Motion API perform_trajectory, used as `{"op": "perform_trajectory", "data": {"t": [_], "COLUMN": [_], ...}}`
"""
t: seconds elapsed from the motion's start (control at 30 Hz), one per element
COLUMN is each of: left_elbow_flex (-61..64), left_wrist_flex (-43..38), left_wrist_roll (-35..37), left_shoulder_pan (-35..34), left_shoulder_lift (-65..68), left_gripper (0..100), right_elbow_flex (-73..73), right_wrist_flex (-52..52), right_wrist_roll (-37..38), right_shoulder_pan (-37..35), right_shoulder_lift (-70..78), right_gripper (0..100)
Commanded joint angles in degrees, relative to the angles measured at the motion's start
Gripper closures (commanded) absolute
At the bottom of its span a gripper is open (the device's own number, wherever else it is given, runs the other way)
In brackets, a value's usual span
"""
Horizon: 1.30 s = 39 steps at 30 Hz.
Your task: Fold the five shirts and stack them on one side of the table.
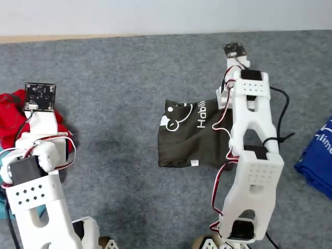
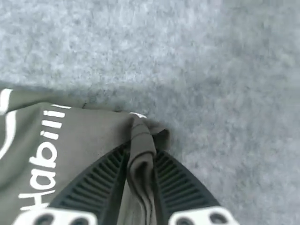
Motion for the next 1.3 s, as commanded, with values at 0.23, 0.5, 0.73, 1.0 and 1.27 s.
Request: {"op": "perform_trajectory", "data": {"t": [0.23, 0.5, 0.73, 1.0, 1.27], "left_elbow_flex": [-2.1, -2.1, -2.1, -2.1, -2.1], "left_wrist_flex": [-1.0, -0.9, -0.8, -1.1, -1.1], "left_wrist_roll": [-1.1, -1.1, -1.1, -1.0, -1.1], "left_shoulder_pan": [0.4, 0.4, 0.3, 0.3, 0.2], "left_shoulder_lift": [-0.5, -0.5, -1.0, -0.7, -0.6], "left_gripper": [99, 99, 99, 99, 99], "right_elbow_flex": [-4.8, -9.1, -9.1, -9.1, -9.2], "right_wrist_flex": [0.6, 7.8, 6.0, -0.2, -11.6], "right_wrist_roll": [4.7, 4.8, 4.7, 5.0, 5.2], "right_shoulder_pan": [-1.2, -3.6, -14.7, -20.4, -23.9], "right_shoulder_lift": [-2.9, -9.0, -7.1, 1.3, 9.0], "right_gripper": [78.2, 80.1, 97.8, 98.8, 98.8]}}
